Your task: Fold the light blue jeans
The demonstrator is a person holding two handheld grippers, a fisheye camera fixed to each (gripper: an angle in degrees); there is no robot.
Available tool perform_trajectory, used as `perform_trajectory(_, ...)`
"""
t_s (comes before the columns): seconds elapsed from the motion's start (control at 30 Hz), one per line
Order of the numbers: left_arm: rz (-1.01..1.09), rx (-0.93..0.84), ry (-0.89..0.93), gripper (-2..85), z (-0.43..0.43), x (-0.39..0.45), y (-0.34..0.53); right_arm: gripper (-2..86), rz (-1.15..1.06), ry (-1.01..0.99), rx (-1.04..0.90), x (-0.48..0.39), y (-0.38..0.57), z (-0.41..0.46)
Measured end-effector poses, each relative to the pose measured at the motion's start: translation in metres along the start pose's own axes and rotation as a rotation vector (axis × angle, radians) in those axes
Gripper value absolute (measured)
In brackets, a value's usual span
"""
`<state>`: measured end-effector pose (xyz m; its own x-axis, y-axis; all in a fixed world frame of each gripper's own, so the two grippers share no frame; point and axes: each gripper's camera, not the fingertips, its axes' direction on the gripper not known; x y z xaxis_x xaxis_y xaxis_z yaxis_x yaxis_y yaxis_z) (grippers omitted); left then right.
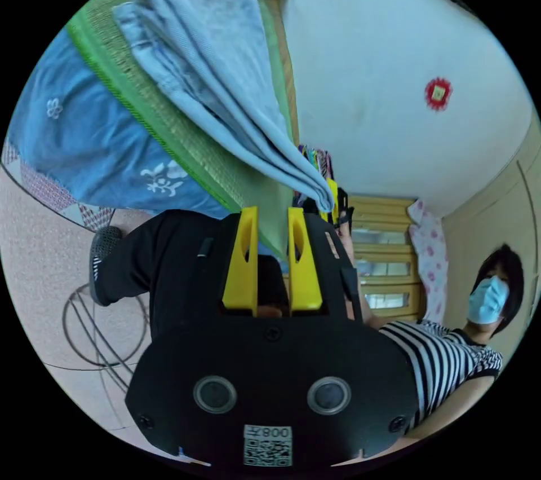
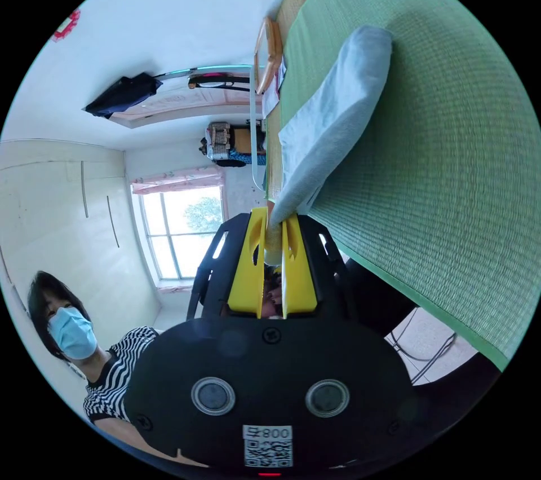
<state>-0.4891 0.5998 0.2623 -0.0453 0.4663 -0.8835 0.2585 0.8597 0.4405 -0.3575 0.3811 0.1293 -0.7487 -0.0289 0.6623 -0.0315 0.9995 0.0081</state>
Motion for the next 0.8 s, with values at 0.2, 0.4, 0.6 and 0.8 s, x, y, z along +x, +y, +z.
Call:
perform_trajectory(0.2, -0.125, 0.178, 0.154, 12.7, -0.051, -0.017, -0.021, 1.5, -0.006, 0.004, 0.005, -0.020, -0.001, -0.001)
perform_trajectory(0.4, -0.227, 0.289, 0.280, 14.3, -0.075, -0.031, -0.040, 1.4, -0.012, 0.024, -0.001, -0.036, 0.001, 0.001)
perform_trajectory(0.6, -0.244, 0.346, 0.305, 14.7, -0.100, -0.035, -0.062, 1.6, -0.014, 0.042, -0.009, -0.046, 0.006, -0.001)
perform_trajectory(0.8, -0.269, 0.372, 0.274, 14.6, -0.115, -0.045, -0.089, 1.6, -0.009, 0.041, -0.007, -0.052, 0.015, -0.009)
